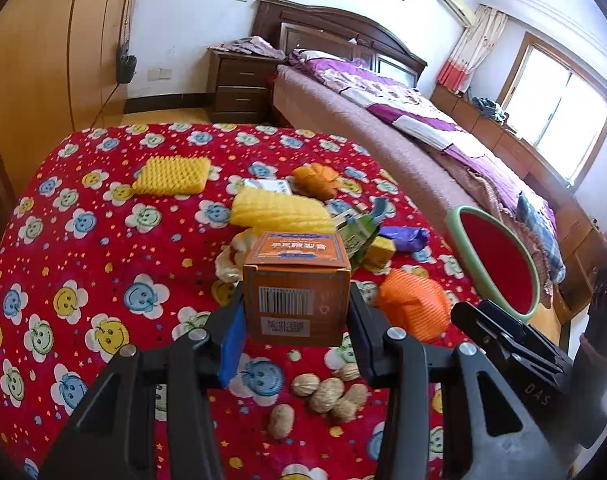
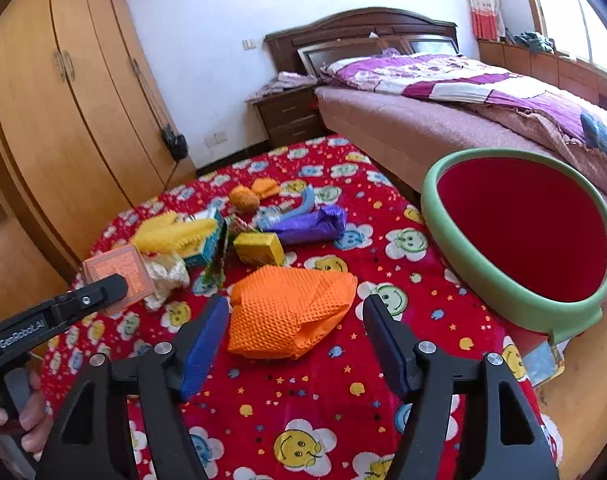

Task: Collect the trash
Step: 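Grasp the orange mesh net with the right tool and lift it, then drop the orange net and brown box into the red bucket with both tools, then grasp the yellow foam net with the left tool while the right tool grasps the purple wrapper, then carry the yellow foam net and purple wrapper over the bucket and release both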

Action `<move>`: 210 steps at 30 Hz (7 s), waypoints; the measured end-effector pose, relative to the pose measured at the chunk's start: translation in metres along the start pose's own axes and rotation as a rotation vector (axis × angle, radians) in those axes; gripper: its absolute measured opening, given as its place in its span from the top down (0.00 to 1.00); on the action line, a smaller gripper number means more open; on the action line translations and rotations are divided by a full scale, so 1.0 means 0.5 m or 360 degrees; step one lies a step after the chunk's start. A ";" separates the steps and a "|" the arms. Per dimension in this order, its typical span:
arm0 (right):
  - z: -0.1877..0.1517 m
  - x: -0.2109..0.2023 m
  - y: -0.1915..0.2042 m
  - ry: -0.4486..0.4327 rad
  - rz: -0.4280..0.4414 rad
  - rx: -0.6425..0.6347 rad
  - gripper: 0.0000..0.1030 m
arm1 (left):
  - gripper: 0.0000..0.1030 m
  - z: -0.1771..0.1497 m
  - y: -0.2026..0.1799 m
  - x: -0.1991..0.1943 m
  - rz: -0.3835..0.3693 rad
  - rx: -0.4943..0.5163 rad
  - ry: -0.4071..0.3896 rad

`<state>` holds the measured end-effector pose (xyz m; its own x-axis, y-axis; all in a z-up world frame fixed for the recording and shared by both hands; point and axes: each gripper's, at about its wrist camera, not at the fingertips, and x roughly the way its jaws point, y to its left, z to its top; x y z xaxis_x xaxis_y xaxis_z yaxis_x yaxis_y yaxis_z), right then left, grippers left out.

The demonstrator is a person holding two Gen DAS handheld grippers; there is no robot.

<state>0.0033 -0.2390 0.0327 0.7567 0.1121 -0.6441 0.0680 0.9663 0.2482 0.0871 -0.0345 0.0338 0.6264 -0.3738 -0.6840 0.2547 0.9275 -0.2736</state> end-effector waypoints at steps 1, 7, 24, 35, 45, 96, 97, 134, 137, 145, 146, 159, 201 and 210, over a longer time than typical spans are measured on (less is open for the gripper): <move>-0.002 0.008 0.002 0.0015 -0.0005 -0.0003 0.31 | 0.55 -0.003 0.003 0.004 0.0010 -0.0001 0.0006; -0.004 0.055 0.016 0.0099 -0.0037 -0.0013 0.31 | 0.55 -0.016 0.021 0.028 0.0031 -0.0009 0.0055; -0.013 0.063 -0.012 0.0165 0.0060 0.0098 0.85 | 0.55 -0.020 -0.003 0.025 -0.0039 0.0000 0.0091; 0.004 -0.049 -0.076 -0.0026 -0.0002 0.0157 0.85 | 0.55 -0.013 -0.067 0.011 -0.0132 0.0053 0.0070; 0.008 -0.100 -0.164 -0.0124 -0.0107 0.0253 0.85 | 0.55 -0.003 -0.184 0.015 -0.0269 0.0251 0.0020; -0.009 -0.164 -0.384 -0.0343 -0.0461 0.0533 0.52 | 0.43 0.026 -0.466 0.156 -0.0527 0.0593 0.0107; -0.008 -0.166 -0.383 -0.0345 -0.0460 0.0532 0.52 | 0.43 0.025 -0.459 0.150 -0.0524 0.0582 0.0107; 0.009 -0.105 -0.190 -0.0177 -0.0391 0.0426 0.28 | 0.42 0.219 0.102 0.152 0.0045 0.0071 0.0189; 0.010 -0.094 -0.176 -0.0155 -0.0398 0.0400 0.28 | 0.35 0.228 0.139 0.188 0.0156 0.0089 0.0231; 0.019 -0.054 -0.147 -0.0088 -0.0424 0.0338 0.28 | 0.33 0.236 0.209 0.268 0.0348 0.0055 0.0277; 0.022 -0.047 -0.143 -0.0079 -0.0424 0.0326 0.28 | 0.33 0.234 0.217 0.273 0.0358 0.0038 0.0270; 0.082 0.044 -0.087 -0.0010 -0.0258 0.0220 0.28 | 0.39 0.228 0.217 0.279 0.0525 0.0065 0.0166; 0.085 0.161 -0.028 0.0173 -0.0061 0.0070 0.77 | 0.88 0.141 0.042 0.047 -0.0142 0.0108 -0.0024; 0.065 0.056 -0.066 0.0065 -0.0058 0.0162 0.77 | 0.89 0.115 -0.019 0.007 -0.0260 0.0140 -0.0049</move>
<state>0.0436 -0.2752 0.0302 0.7254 0.0890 -0.6826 0.1621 0.9416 0.2950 0.1293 -0.0448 0.0726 0.5936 -0.5203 -0.6139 0.4172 0.8513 -0.3182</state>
